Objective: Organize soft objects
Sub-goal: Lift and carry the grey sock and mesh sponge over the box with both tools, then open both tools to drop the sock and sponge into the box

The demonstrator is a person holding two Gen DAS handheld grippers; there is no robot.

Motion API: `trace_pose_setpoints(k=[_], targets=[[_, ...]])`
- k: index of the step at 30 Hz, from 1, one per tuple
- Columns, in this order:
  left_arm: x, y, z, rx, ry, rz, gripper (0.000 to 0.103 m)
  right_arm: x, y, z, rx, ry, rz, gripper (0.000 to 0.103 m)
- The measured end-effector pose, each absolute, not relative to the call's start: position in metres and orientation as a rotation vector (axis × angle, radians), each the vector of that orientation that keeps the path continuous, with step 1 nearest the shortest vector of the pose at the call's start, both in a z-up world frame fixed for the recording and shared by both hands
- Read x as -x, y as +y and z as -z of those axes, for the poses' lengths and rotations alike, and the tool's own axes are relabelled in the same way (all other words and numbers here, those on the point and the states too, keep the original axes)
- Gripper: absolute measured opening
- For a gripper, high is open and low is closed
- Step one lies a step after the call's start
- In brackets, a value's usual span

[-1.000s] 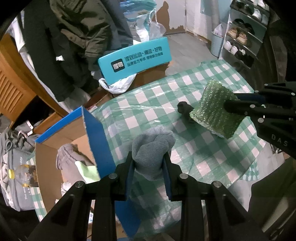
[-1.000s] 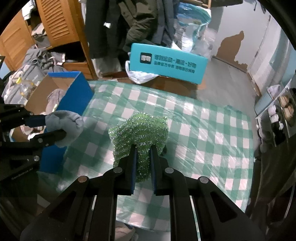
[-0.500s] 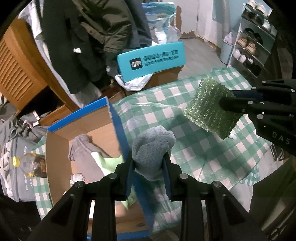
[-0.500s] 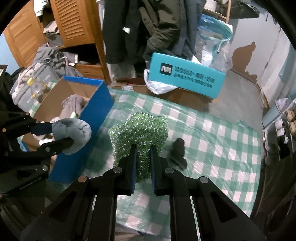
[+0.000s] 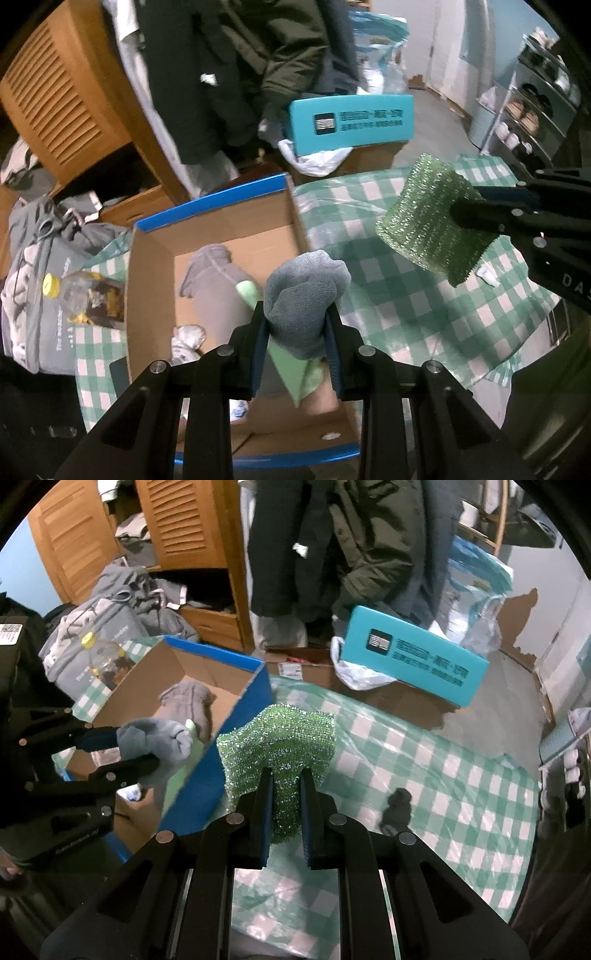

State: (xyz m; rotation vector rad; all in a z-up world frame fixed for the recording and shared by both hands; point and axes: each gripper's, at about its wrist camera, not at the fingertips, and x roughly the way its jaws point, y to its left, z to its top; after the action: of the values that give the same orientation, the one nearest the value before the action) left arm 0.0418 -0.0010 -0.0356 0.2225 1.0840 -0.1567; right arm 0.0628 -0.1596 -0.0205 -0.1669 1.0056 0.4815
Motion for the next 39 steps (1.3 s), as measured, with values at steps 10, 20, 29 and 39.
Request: trace_pose_setpoints(k=[10,20,29,39], targets=[[-0.040,0.039,0.041,-0.182,1.097,0.095,0.029,-0.066,-0.110,0.020,0.207,1.007,-0.546,0.011],[-0.039,0.075,0.048,-0.152,1.113,0.038,0.029,-0.066,-0.066,0.023,0.252,1.012,-0.596,0.011],[-0.039,0.097,0.053,-0.129,1.124,0.011,0.029,-0.070,-0.036,0.029,0.283,1.022,-0.628,0.011],[-0.041,0.115,0.064,-0.100,1.155,-0.019,0.029,-0.074,-0.012,0.041,0.310,1.048,-0.652,0.011]])
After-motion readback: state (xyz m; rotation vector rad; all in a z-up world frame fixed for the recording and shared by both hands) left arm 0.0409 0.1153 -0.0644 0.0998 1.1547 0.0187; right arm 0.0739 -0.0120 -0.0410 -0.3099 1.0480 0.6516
